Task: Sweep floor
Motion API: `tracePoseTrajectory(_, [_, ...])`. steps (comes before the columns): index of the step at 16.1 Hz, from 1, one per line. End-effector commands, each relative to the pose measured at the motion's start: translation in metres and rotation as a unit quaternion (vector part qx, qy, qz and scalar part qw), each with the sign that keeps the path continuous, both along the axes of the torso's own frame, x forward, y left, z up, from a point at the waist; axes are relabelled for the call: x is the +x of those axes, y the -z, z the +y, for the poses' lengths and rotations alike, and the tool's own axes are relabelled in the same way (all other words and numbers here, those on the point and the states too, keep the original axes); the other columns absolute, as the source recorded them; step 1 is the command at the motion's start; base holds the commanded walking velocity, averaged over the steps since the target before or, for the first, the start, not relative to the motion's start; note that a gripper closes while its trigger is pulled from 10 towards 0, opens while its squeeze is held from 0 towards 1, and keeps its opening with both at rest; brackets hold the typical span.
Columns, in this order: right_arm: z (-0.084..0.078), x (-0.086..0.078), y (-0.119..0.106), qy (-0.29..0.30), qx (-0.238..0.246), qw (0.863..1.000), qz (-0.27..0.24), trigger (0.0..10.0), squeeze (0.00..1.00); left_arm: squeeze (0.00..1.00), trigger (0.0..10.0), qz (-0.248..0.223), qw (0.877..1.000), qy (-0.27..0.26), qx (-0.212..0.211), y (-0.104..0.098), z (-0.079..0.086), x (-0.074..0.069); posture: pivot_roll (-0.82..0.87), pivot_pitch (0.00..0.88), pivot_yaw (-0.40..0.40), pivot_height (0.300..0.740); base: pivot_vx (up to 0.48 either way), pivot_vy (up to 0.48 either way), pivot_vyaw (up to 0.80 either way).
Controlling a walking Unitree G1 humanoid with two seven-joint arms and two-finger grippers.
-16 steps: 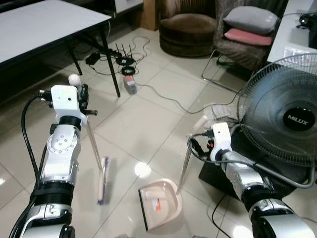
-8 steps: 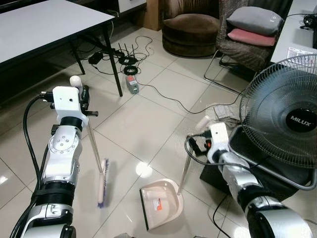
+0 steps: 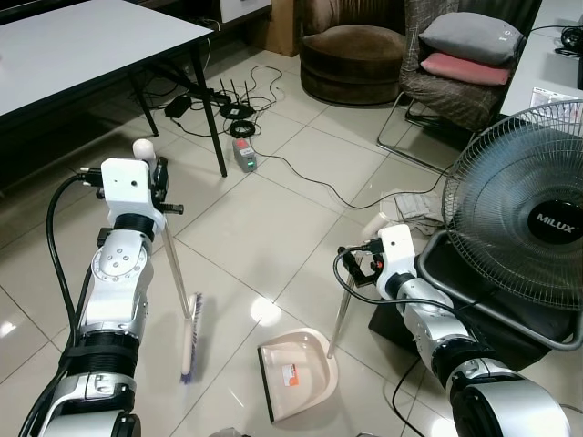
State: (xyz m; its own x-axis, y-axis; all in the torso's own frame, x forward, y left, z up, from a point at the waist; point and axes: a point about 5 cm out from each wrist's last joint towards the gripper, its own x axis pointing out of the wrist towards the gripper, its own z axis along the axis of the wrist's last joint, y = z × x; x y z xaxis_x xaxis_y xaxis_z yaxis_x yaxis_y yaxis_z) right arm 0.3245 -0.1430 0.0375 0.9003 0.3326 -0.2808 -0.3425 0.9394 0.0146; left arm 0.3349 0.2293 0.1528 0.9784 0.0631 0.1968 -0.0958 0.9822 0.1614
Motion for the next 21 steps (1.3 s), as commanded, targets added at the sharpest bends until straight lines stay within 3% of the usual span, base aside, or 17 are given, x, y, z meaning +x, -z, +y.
tracePoseTrajectory(1, [-0.001, 0.004, -0.004, 0.002, -0.003, 1.000, -0.007, 10.0, 0.00, 0.00, 10.0, -0.022, 1.000, 0.008, 0.010, -0.012, -0.003, 0.005, -0.08, 0.000, 0.048, 0.740, 0.000, 0.000, 0.00])
tracePoseTrajectory(2, [-0.002, 0.003, -0.004, 0.011, 0.000, 1.000, -0.007, 10.0, 0.00, 0.00, 10.0, -0.020, 1.000, 0.011, 0.011, -0.012, -0.003, 0.005, -0.08, 0.000, 0.048, 0.740, 0.000, 0.000, 0.00])
tracePoseTrajectory(3, [-0.002, 0.003, -0.003, 0.014, 0.002, 1.000, -0.008, 9.4, 0.00, 0.00, 10.0, -0.019, 1.000, 0.012, 0.011, -0.012, -0.003, 0.005, -0.08, 0.000, 0.052, 0.740, 0.000, 0.000, 0.00])
tracePoseTrajectory(4, [0.000, 0.003, -0.003, 0.010, 0.001, 1.000, -0.007, 4.8, 0.00, 0.00, 10.0, -0.018, 1.000, 0.013, 0.011, -0.011, -0.004, 0.006, -0.08, 0.000, 0.051, 0.740, 0.000, 0.000, 0.00])
tracePoseTrajectory(6, [0.002, 0.003, -0.004, 0.007, 0.005, 1.000, -0.014, 2.0, 0.00, 0.00, 10.0, -0.018, 1.000, 0.014, 0.011, -0.010, -0.005, 0.005, -0.07, 0.000, 0.049, 0.740, 0.000, 0.000, 0.00])
tracePoseTrajectory(8, [0.003, 0.003, -0.005, 0.007, 0.009, 1.000, -0.019, 0.0, 0.00, 0.00, 10.0, -0.018, 1.000, 0.015, 0.011, -0.010, -0.005, 0.005, -0.07, 0.000, 0.051, 0.740, 0.000, 0.000, 0.00])
tracePoseTrajectory(21, [0.004, 0.007, -0.014, -0.004, 0.013, 0.999, -0.047, 0.0, 0.00, 0.00, 10.0, -0.011, 1.000, 0.020, 0.010, -0.006, -0.007, 0.004, -0.07, 0.000, 0.056, 0.740, 0.000, 0.000, 0.00])
